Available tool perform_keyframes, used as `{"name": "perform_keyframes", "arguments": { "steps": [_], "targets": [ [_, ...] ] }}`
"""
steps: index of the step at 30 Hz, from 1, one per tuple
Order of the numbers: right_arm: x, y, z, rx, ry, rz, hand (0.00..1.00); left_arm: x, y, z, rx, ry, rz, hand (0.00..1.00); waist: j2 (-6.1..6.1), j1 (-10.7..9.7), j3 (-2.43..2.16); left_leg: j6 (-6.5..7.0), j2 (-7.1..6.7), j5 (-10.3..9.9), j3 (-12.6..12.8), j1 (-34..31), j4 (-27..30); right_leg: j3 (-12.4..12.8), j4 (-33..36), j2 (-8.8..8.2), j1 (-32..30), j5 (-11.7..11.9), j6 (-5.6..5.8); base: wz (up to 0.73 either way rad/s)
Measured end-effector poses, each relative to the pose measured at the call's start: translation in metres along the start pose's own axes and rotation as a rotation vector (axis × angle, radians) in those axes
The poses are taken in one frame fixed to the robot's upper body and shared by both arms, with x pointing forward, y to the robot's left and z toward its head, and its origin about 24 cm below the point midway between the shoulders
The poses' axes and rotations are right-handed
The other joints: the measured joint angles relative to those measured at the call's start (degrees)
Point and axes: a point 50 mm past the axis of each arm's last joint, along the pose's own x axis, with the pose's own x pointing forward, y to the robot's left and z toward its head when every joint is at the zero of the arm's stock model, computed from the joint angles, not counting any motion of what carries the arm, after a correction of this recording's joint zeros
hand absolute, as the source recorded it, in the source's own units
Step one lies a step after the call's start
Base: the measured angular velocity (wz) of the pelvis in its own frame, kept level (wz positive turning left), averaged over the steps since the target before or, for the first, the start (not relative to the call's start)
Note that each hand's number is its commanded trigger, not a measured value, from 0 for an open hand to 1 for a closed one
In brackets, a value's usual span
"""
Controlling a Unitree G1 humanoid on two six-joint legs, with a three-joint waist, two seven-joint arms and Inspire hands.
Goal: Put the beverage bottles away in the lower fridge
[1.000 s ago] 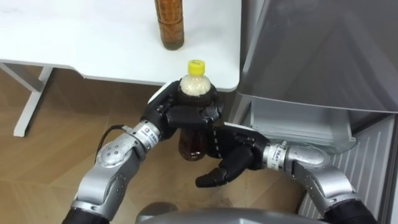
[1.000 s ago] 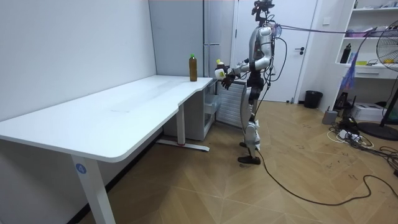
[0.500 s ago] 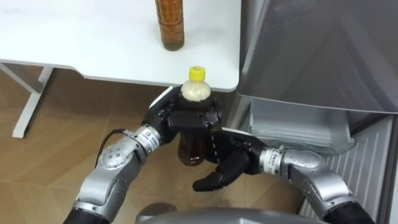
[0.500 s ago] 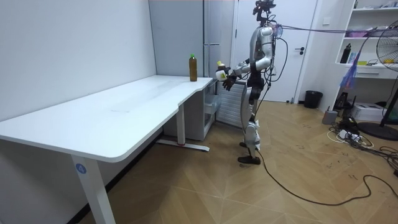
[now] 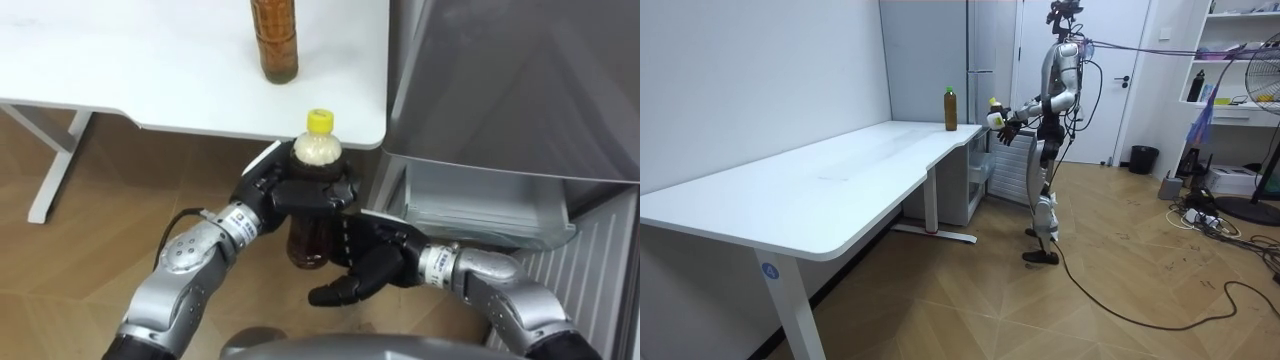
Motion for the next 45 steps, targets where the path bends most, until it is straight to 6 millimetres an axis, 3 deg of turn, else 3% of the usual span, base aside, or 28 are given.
{"name": "perform_keyframes", "arguments": {
  "steps": [19, 20, 21, 22, 23, 29, 34, 45],
  "targets": [
    [-0.001, 0.006, -0.014, 0.252, -0.085, -0.032, 0.00, 0.000, 0.000, 0.001, -0.007, -0.006, 0.003, 1.00, -0.72, 0.45, -0.48, 0.09, 0.11, -0.06, 0.43, 1.03, -0.34, 0.64, 0.03, 0.09, 0.27, 0.01, 0.00, -0.01],
    [0.000, 0.006, -0.014, 0.261, -0.088, -0.035, 0.05, 0.000, 0.000, 0.001, -0.006, -0.006, 0.004, 1.00, -0.69, 0.44, -0.46, 0.11, 0.15, -0.08, 0.51, 1.01, -0.35, 0.70, 0.03, 0.15, 0.26, 0.02, -0.01, 0.00],
    [0.000, 0.006, -0.014, 0.269, -0.091, -0.036, 0.50, 0.000, 0.001, 0.001, -0.006, -0.006, 0.005, 1.00, -0.69, 0.43, -0.46, 0.12, 0.20, -0.09, 0.58, 0.97, -0.39, 0.76, 0.03, 0.19, 0.26, 0.02, -0.01, 0.00],
    [0.000, 0.006, -0.014, 0.273, -0.093, -0.036, 0.88, 0.000, 0.001, 0.001, -0.006, -0.006, 0.006, 1.00, -0.67, 0.46, -0.45, 0.12, 0.23, -0.09, 0.63, 0.98, -0.44, 0.77, 0.02, 0.21, 0.26, 0.02, -0.02, 0.00],
    [0.000, 0.006, -0.015, 0.286, -0.098, -0.037, 1.00, 0.000, 0.001, 0.002, -0.005, -0.008, 0.006, 1.00, -0.64, 0.52, -0.43, 0.11, 0.26, -0.10, 0.66, 0.98, -0.47, 0.81, -0.05, 0.26, 0.25, 0.02, -0.02, 0.00],
    [0.000, 0.004, -0.020, 0.359, -0.111, -0.081, 1.00, 0.001, -0.002, 0.002, -0.008, -0.008, -0.005, 1.00, -0.52, 0.71, -0.34, 0.11, 0.30, -0.11, 0.76, 1.09, -0.67, 0.86, -0.14, 0.32, 0.10, 0.03, -0.03, 0.00],
    [-0.001, 0.001, -0.022, 0.371, -0.107, -0.123, 1.00, 0.003, -0.011, 0.001, -0.022, -0.008, -0.046, 1.00, 0.05, 1.02, 0.02, 0.11, 0.37, -0.10, 0.92, 1.40, -0.99, 1.00, -0.15, 0.39, 0.12, 0.03, -0.03, -0.01],
    [-0.001, 0.001, -0.021, 0.356, -0.124, -0.122, 1.00, 0.003, -0.009, 0.002, -0.109, -0.027, -0.031, 1.00, 0.30, 0.45, 0.00, 0.10, 0.47, -0.11, 1.08, 1.37, -0.99, 1.36, -0.08, 0.53, 0.31, 0.04, -0.04, 0.00]
  ]
}}
